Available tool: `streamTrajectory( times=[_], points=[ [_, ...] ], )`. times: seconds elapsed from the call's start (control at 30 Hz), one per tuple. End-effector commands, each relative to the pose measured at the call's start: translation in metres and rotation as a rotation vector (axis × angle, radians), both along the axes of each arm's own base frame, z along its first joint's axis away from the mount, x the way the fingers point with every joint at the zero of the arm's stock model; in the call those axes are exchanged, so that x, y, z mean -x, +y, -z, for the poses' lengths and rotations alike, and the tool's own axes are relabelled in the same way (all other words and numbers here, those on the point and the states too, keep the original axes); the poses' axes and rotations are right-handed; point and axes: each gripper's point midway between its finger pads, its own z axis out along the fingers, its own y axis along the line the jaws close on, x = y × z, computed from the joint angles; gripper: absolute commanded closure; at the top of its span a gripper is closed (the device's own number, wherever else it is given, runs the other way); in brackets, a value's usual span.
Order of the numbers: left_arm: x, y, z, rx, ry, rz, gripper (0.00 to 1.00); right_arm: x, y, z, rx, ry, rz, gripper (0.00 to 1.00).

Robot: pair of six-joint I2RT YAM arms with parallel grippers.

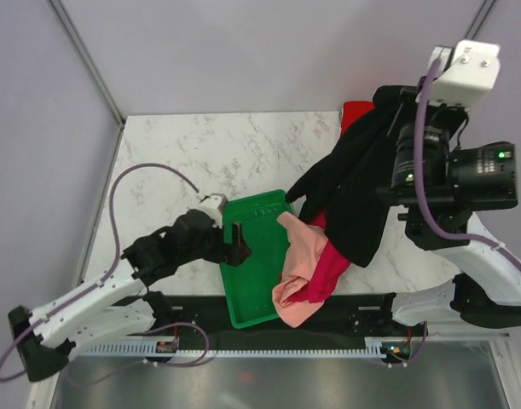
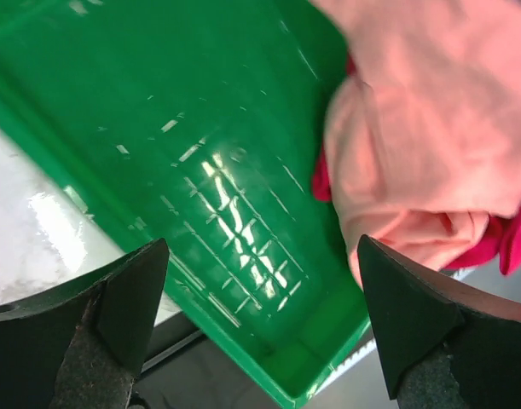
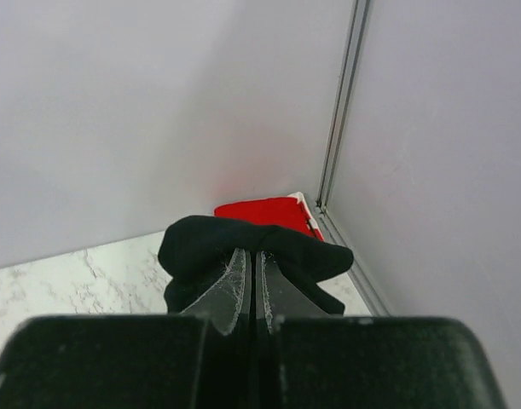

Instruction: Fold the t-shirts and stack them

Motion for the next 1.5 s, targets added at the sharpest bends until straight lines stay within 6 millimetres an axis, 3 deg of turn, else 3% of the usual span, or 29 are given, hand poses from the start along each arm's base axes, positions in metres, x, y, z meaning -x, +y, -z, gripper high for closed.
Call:
streamTrajectory(
  times=[0.0, 0.03, 0.1, 0.13, 0.2, 0.23, 0.37, 0.47, 0.57, 0.8, 0.83, 0.87, 0.9, 0.93, 1.0, 1.03, 1.07, 1.17, 1.2, 1.27, 1.3, 1.4, 1.43, 1.47],
  points=[
    [-0.001, -0.044, -0.040, 0.047, -0.111, 0.032, 0.00, 0.006, -0.024, -0.032, -0.023, -0.051, 0.021, 1.00],
    [0.008, -0.061, -0.036, 0.001, -0.131, 0.080, 0.00, 0.004, -0.021, -0.028, -0.020, -0.045, 0.021, 1.00],
    [0.012, -0.087, -0.046, 0.000, -0.178, 0.133, 0.00, 0.003, -0.016, -0.019, -0.016, -0.026, 0.018, 1.00],
    [0.019, -0.105, -0.031, -0.041, -0.164, 0.182, 0.00, 0.001, -0.011, -0.012, -0.001, -0.015, 0.020, 1.00],
    [0.022, -0.131, -0.031, -0.022, -0.174, 0.224, 0.00, 0.002, -0.014, -0.005, -0.012, -0.004, 0.029, 1.00],
    [0.029, -0.148, -0.016, -0.049, -0.154, 0.264, 0.00, 0.001, -0.012, 0.000, 0.000, 0.003, 0.031, 1.00],
    [0.044, -0.203, -0.032, 0.012, -0.196, 0.353, 0.00, 0.002, -0.016, 0.004, -0.003, 0.011, 0.036, 1.00],
    [0.053, -0.233, -0.031, -0.023, -0.223, 0.412, 0.00, 0.004, -0.018, 0.004, -0.018, 0.008, 0.033, 1.00],
    [0.060, -0.246, -0.023, -0.066, -0.228, 0.434, 0.00, 0.004, -0.018, 0.007, -0.002, 0.017, 0.035, 1.00],
    [0.058, -0.242, 0.049, -0.299, -0.145, 0.385, 0.00, 0.005, -0.020, 0.012, 0.005, 0.032, 0.043, 1.00],
    [0.057, -0.242, 0.068, -0.355, -0.129, 0.377, 0.00, 0.005, -0.020, 0.013, 0.006, 0.033, 0.044, 1.00],
    [0.054, -0.246, 0.066, -0.359, -0.125, 0.350, 0.01, 0.006, -0.021, 0.014, -0.003, 0.033, 0.046, 1.00],
    [0.047, -0.234, 0.072, -0.431, -0.131, 0.306, 0.08, 0.006, -0.023, 0.014, -0.004, 0.034, 0.046, 1.00],
    [0.043, -0.232, 0.074, -0.456, -0.136, 0.289, 0.39, 0.006, -0.023, 0.015, -0.006, 0.034, 0.047, 1.00],
    [0.035, -0.234, 0.057, -0.461, -0.160, 0.235, 0.80, 0.007, -0.026, 0.016, -0.006, 0.038, 0.050, 1.00],
    [0.027, -0.219, 0.046, -0.512, -0.190, 0.182, 0.98, 0.008, -0.026, 0.017, -0.004, 0.041, 0.052, 1.00],
    [0.022, -0.222, 0.013, -0.453, -0.216, 0.145, 0.98, 0.007, -0.025, 0.018, 0.001, 0.043, 0.053, 1.00],
    [0.014, -0.211, -0.057, -0.350, -0.299, 0.099, 0.98, 0.008, -0.025, 0.024, 0.002, 0.052, 0.058, 1.00],
    [0.012, -0.198, -0.095, -0.272, -0.333, 0.073, 0.98, 0.008, -0.026, 0.025, 0.000, 0.053, 0.061, 1.00],
    [0.010, -0.179, -0.136, -0.203, -0.380, 0.050, 0.98, 0.007, -0.024, 0.031, 0.000, 0.057, 0.065, 1.00],
    [0.010, -0.160, -0.165, -0.140, -0.404, 0.029, 0.98, 0.008, -0.024, 0.031, -0.007, 0.057, 0.067, 1.00],
    [0.005, -0.117, -0.191, -0.117, -0.443, -0.055, 0.98, 0.007, -0.023, 0.035, -0.007, 0.057, 0.070, 1.00],
    [0.003, -0.092, -0.207, -0.080, -0.463, -0.107, 0.98, 0.007, -0.024, 0.034, -0.009, 0.054, 0.069, 1.00],
    [0.003, -0.080, -0.204, -0.082, -0.464, -0.122, 0.98, 0.006, -0.023, 0.034, -0.009, 0.051, 0.067, 1.00]
  ],
)
